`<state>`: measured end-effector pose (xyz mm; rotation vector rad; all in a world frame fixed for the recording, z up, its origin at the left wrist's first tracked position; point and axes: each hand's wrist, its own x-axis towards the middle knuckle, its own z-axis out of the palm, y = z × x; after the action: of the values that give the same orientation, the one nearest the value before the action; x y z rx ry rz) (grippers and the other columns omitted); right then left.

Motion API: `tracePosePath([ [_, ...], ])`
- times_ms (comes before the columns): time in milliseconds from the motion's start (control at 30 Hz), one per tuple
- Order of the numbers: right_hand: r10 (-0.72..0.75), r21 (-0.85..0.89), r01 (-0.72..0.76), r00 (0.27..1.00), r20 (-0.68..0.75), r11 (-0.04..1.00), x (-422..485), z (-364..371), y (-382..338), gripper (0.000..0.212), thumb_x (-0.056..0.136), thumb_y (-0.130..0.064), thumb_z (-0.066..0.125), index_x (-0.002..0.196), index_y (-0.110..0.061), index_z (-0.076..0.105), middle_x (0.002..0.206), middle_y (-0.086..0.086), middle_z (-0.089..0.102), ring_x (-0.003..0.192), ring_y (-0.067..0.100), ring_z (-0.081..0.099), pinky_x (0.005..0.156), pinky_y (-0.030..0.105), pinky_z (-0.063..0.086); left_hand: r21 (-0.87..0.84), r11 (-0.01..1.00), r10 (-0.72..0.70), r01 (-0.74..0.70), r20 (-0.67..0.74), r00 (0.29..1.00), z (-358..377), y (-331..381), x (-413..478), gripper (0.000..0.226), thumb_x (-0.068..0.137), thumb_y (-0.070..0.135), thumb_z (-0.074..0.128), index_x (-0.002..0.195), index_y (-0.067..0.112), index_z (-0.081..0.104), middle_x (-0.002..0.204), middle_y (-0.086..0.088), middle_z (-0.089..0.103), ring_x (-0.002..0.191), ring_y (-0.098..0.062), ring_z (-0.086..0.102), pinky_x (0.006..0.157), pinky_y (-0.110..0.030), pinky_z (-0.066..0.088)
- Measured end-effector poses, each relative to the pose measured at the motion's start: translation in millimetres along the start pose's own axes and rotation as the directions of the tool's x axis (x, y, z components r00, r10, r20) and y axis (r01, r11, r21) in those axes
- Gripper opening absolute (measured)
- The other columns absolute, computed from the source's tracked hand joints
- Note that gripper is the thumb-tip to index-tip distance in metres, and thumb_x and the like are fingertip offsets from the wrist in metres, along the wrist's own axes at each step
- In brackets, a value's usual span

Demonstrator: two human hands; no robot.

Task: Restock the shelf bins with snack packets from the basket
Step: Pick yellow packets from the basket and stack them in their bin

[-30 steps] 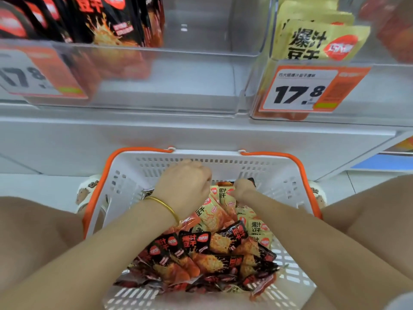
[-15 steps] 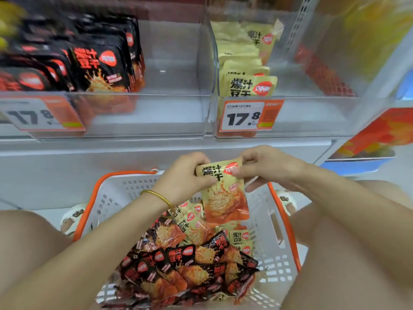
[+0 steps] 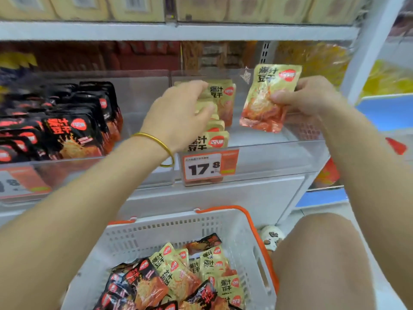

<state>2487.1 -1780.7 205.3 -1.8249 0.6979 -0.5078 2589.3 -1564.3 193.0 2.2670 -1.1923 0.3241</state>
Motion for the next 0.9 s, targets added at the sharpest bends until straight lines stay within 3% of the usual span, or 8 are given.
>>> tracePosePath([
  [33,0.003,-0.100,-0.004,1.000,-0.011,0.995,19.1,10.5,7.3,0.011,0.080,-0.006,0.071,0.090,-0.006,0.066,0.050,-0.008,0.065,0.046,0.003,0.063,0.045,0.020,0.052,0.112,0.994,-0.002,-0.006,0.075,0.997,3.2,-0.9,5.5,0.052,0.088,0.043,0.032,0.129,0.016,0.050,0.133,-0.005,0.055,0.123,-0.025,0.048,0.104,-0.041,0.037],
  [167,0.019,-0.363,-0.023,1.000,-0.013,0.931,86.1,52.8,35.7,0.042,0.067,-0.016,0.084,0.103,-0.002,0.068,0.101,0.009,0.070,0.094,0.021,0.067,0.089,0.037,0.053,0.373,0.926,-0.030,-0.060,0.232,0.972,20.6,-8.9,18.4,0.051,0.088,0.049,0.013,0.109,0.021,0.051,0.132,-0.003,0.054,0.126,-0.021,0.044,0.111,-0.046,0.017],
  [334,-0.045,-0.578,-0.026,0.993,-0.107,0.816,129.3,79.7,47.9,0.032,0.082,-0.023,0.070,0.111,-0.013,0.062,0.106,0.007,0.063,0.099,0.027,0.062,0.082,0.034,0.053,0.445,0.891,-0.022,-0.090,0.240,0.971,29.2,-15.7,21.3,0.070,0.082,0.050,0.006,0.133,0.027,0.048,0.145,0.002,0.043,0.135,-0.016,0.035,0.115,-0.044,0.007],
  [434,-0.106,-0.644,0.005,0.987,-0.118,0.765,144.0,92.8,48.0,0.024,0.089,-0.020,0.061,0.111,-0.012,0.060,0.114,0.010,0.064,0.105,0.028,0.061,0.073,0.029,0.044,0.457,0.885,-0.020,-0.086,0.222,0.975,30.5,-16.0,20.4,0.071,0.082,0.050,0.005,0.139,0.028,0.042,0.150,0.003,0.037,0.138,-0.013,0.030,0.115,-0.042,0.005],
  [567,-0.050,-0.542,0.015,0.997,-0.050,0.840,153.9,112.6,50.3,0.011,0.089,-0.016,0.061,0.092,-0.006,0.059,0.106,0.013,0.064,0.102,0.026,0.063,0.079,0.031,0.048,0.454,0.887,-0.013,-0.086,0.210,0.978,32.3,-17.4,20.9,0.071,0.082,0.050,0.005,0.140,0.029,0.041,0.150,0.004,0.036,0.139,-0.012,0.029,0.115,-0.041,0.005],
  [634,0.002,-0.520,-0.022,0.999,-0.039,0.854,150.9,114.2,48.0,0.020,0.091,-0.015,0.059,0.073,-0.010,0.051,0.105,0.015,0.065,0.097,0.027,0.064,0.077,0.029,0.051,0.448,0.890,-0.016,-0.087,0.221,0.975,31.9,-17.3,21.5,0.071,0.082,0.049,0.004,0.141,0.029,0.039,0.151,0.004,0.035,0.139,-0.012,0.028,0.116,-0.041,0.004],
  [768,0.119,-0.424,-0.075,0.990,0.077,0.903,132.3,101.7,35.1,0.028,0.090,-0.007,0.061,0.068,-0.011,0.043,0.079,0.009,0.059,0.060,0.022,0.058,0.056,0.026,0.057,0.409,0.909,-0.017,-0.080,0.227,0.974,31.1,-17.0,20.8,0.070,0.082,0.047,0.006,0.138,0.028,0.044,0.149,0.004,0.038,0.138,-0.012,0.030,0.116,-0.041,0.003],
  [901,0.010,-0.630,0.028,0.998,0.057,0.776,90.6,79.5,7.0,0.034,0.090,-0.020,0.065,0.065,-0.007,0.044,0.078,0.012,0.067,0.060,0.021,0.063,0.073,0.036,0.057,0.268,0.959,0.092,-0.097,0.029,0.995,23.5,-16.8,11.5,0.057,0.088,0.045,0.021,0.123,0.020,0.059,0.132,0.002,0.056,0.126,-0.016,0.046,0.113,-0.035,0.015],
])
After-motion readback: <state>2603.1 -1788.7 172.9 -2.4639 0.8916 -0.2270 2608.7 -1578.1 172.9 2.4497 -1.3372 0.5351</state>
